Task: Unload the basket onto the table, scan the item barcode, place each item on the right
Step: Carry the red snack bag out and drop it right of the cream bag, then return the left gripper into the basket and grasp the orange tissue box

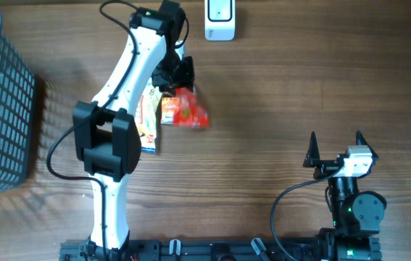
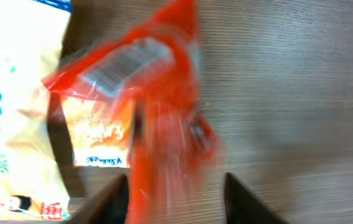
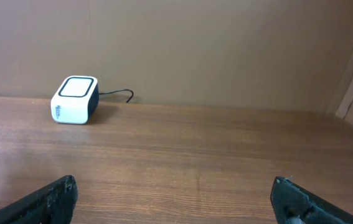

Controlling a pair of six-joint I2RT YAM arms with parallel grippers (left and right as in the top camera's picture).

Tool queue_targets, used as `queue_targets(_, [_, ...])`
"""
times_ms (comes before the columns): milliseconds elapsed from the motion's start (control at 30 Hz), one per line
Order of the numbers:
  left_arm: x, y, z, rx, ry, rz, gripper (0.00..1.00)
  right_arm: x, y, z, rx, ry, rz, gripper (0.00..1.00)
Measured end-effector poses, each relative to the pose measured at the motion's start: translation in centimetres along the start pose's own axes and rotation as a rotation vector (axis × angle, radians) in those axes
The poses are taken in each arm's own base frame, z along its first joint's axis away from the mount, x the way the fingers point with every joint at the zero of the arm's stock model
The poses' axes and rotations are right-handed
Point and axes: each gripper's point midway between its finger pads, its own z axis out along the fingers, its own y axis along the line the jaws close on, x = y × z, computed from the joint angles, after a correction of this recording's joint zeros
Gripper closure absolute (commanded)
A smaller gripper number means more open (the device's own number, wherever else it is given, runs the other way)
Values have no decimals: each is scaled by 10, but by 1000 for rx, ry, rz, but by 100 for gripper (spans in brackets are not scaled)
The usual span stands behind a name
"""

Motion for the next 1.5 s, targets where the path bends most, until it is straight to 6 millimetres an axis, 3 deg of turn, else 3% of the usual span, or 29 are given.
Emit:
queue_targets(233, [7, -12, 3, -3, 10, 32, 54, 0, 0, 0, 0, 0, 0, 0])
queue_targets(367, [17, -5, 0, -20, 51, 16, 54, 0, 0, 0, 0, 0, 0, 0])
queue_targets(500, [10, 9, -29, -11, 33, -32, 45, 0, 0, 0, 0, 0, 0, 0])
queue_targets(567, [-2, 21, -59, 13, -36, -62, 40, 0, 0, 0, 0, 0, 0, 0])
queue_targets(700, [-20, 53, -140, 73, -245, -134, 31, 0, 0, 0, 0, 0, 0, 1])
queue_targets(767, [-19, 77, -194, 100, -392, -185, 22, 0, 0, 0, 0, 0, 0, 0])
queue_targets(933, [17, 151, -302, 84, -705, -340, 10, 0, 0, 0, 0, 0, 0, 0])
queue_targets(1067, [56, 222, -351, -5, -867, -534, 8, 0, 0, 0, 0, 0, 0, 0])
queue_targets(1100, [70, 251, -360, -39, -894, -627, 8, 0, 0, 0, 0, 0, 0, 0])
queue_targets(1300, [95, 330, -351, -104, -858, -870, 7, 0, 0, 0, 0, 0, 0, 0])
queue_targets(1500, [99, 394, -311, -159, -712, -1026, 1, 0, 0, 0, 0, 0, 0, 0])
